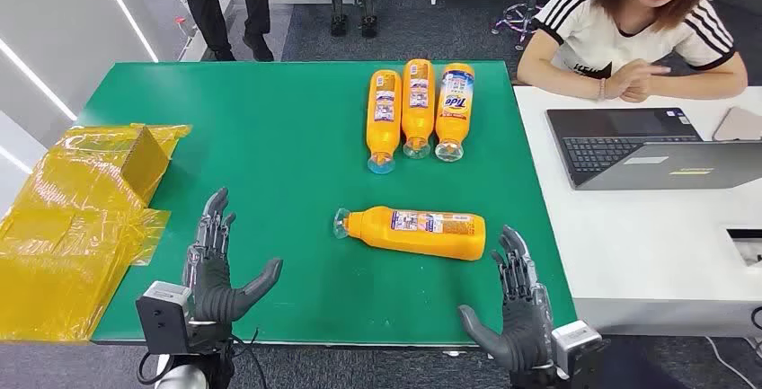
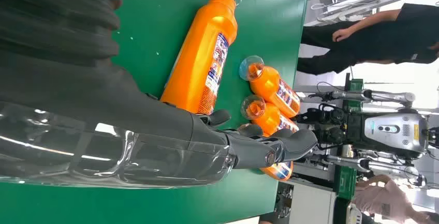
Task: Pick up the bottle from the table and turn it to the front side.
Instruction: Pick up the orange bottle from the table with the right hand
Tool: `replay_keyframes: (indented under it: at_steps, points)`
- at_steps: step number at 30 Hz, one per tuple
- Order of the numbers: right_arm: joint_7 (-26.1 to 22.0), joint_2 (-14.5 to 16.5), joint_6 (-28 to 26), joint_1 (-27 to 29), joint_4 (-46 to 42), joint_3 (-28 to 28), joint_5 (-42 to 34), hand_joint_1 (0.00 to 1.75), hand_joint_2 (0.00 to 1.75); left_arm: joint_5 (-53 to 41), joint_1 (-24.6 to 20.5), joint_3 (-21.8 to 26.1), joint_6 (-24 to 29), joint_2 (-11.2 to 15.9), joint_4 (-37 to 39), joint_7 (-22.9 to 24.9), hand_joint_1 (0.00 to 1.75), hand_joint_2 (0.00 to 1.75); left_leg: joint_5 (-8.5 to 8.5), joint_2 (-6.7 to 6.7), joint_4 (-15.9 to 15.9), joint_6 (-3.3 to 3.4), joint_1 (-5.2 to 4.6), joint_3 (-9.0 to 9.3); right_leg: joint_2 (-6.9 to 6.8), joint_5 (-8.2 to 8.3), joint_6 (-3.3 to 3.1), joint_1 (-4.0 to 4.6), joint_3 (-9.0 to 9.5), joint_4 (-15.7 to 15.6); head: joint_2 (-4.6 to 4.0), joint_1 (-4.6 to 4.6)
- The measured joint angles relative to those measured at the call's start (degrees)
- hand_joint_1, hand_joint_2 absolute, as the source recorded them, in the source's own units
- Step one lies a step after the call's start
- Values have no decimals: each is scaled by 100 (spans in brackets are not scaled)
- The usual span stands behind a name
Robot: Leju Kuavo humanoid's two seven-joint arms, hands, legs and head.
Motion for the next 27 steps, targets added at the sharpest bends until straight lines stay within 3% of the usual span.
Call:
replay_keyframes:
  at_steps: [13, 15, 20, 27]
  points:
    - [67, 0, 181, 21, -31, 0, 241, 0, 175, -16, 118, 2, 52, -13, -2, -31, 0, 175, 0, 0, 0, 0, 0, -2, -1, 0, 0, 0, 0, 0, 0, 0]
    - [176, 0, -30, -23, -26, 0, 814, 0, 175, -25, 125, 2, 30, -14, -2, -50, 0, 175, 0, 1, -1, 0, 0, -2, 0, 0, 0, 0, 0, 1, 0, -1]
    - [918, -62, -797, -608, 245, 0, 3368, 0, 175, -90, 110, -31, -74, -22, 0, -68, 0, 175, 4, 11, 0, 2, 0, 1, 7, 7, 0, 0, 0, 1, 0, -1]
    - [1295, -239, -865, -1659, 968, 7, 4039, 0, 175, -71, -64, -156, -174, -51, 75, -56, 0, 175, 14, 10, 4, 7, -1, 2, 7, 14, 5, 0, 3, 1, 0, -1]
